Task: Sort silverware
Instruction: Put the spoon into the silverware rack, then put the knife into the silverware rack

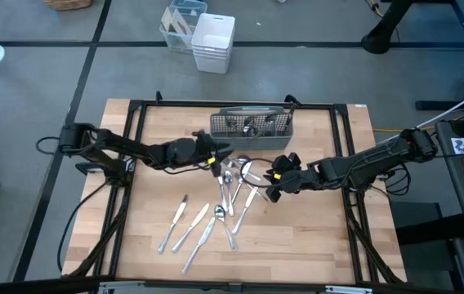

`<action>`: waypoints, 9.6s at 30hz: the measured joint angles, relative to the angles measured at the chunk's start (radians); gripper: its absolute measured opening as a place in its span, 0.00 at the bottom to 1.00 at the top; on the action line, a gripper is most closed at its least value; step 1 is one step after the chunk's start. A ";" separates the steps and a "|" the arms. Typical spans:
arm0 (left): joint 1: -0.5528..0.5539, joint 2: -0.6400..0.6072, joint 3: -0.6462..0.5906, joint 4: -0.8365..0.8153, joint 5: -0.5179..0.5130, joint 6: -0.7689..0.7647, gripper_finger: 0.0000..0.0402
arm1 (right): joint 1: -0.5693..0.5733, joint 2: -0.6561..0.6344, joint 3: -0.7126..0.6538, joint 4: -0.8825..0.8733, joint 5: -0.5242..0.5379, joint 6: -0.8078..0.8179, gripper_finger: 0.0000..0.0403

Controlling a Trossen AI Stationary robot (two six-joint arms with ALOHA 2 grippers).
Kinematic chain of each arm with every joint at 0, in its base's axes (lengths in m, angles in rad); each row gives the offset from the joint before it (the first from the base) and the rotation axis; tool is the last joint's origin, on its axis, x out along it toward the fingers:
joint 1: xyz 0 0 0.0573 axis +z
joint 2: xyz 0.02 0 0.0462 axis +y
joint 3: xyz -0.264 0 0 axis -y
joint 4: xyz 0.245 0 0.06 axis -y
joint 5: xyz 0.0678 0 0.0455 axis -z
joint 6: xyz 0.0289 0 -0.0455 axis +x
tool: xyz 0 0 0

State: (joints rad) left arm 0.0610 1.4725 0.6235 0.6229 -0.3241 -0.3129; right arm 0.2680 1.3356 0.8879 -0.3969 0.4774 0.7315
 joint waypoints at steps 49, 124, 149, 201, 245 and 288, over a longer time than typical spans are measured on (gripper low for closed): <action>-0.110 0.229 0.444 -0.957 0.461 -1.019 0.35 | 0.000 -0.001 -0.002 -0.026 -0.132 -0.138 0.23; -0.018 0.383 0.449 -0.544 0.617 -0.989 0.00 | 0.000 -0.159 -0.001 -0.155 -0.218 -0.165 0.23; 0.190 0.370 0.535 0.180 0.366 -0.117 0.00 | 0.000 -0.305 -0.001 -0.181 0.018 -0.161 0.23; 0.233 0.538 0.642 0.094 0.275 0.418 0.04 | 0.000 -0.304 -0.002 -0.182 0.090 -0.161 0.23; 0.215 0.543 0.639 -0.021 0.274 0.411 0.21 | -0.524 -0.090 -0.002 0.161 -0.019 -0.606 0.23; 0.205 0.416 0.641 -0.063 0.275 0.285 0.37 | -0.523 -0.170 -0.002 0.024 -0.023 -0.609 0.23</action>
State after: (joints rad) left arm 0.2665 1.8886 1.2640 0.5601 -0.0486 -0.0275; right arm -0.2554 1.1658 0.8864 -0.3734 0.4547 0.1223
